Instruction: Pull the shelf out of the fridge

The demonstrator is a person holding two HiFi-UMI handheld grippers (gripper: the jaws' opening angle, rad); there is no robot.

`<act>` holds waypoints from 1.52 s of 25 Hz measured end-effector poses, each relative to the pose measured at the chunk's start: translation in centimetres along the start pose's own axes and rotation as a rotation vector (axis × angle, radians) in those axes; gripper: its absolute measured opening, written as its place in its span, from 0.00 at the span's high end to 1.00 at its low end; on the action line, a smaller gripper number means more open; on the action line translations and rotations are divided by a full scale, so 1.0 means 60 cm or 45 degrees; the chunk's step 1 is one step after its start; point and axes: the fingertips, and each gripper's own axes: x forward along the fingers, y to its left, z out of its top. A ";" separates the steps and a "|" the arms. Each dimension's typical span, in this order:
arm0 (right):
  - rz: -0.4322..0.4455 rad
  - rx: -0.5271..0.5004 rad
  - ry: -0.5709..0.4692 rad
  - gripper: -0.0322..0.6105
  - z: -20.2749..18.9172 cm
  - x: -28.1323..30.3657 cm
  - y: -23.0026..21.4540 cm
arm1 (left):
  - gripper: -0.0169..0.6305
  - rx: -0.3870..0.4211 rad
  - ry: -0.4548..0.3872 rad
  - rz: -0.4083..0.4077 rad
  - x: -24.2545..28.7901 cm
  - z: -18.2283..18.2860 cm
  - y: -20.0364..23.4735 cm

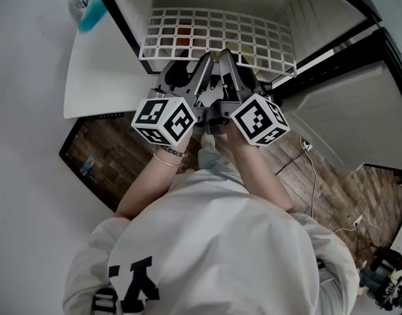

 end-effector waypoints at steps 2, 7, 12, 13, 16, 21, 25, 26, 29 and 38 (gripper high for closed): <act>-0.001 -0.001 -0.001 0.66 -0.001 -0.003 0.001 | 0.63 0.002 -0.001 -0.002 -0.003 -0.001 -0.001; -0.009 -0.009 -0.001 0.66 -0.001 -0.009 0.004 | 0.63 0.006 0.000 -0.008 -0.008 -0.001 -0.005; -0.003 -0.012 -0.010 0.65 -0.006 -0.016 0.007 | 0.63 0.009 0.000 -0.015 -0.017 -0.003 -0.006; 0.000 -0.010 -0.012 0.66 -0.006 -0.017 0.007 | 0.63 0.010 0.001 -0.016 -0.018 -0.003 -0.007; 0.001 -0.010 -0.013 0.66 -0.007 -0.021 0.009 | 0.63 0.010 0.003 -0.015 -0.022 -0.004 -0.009; -0.006 -0.016 -0.012 0.66 -0.009 -0.031 0.016 | 0.63 0.007 0.005 -0.019 -0.033 -0.003 -0.014; -0.004 -0.017 -0.011 0.66 -0.011 -0.039 0.020 | 0.63 0.005 0.002 -0.024 -0.041 -0.004 -0.017; -0.004 -0.017 -0.009 0.66 -0.012 -0.041 0.019 | 0.64 0.001 0.002 -0.023 -0.043 -0.005 -0.018; -0.009 -0.017 -0.010 0.66 -0.014 -0.048 0.020 | 0.64 -0.006 0.002 -0.024 -0.049 -0.009 -0.021; -0.012 -0.010 -0.007 0.66 -0.018 -0.066 0.030 | 0.64 -0.015 0.004 -0.026 -0.067 -0.008 -0.029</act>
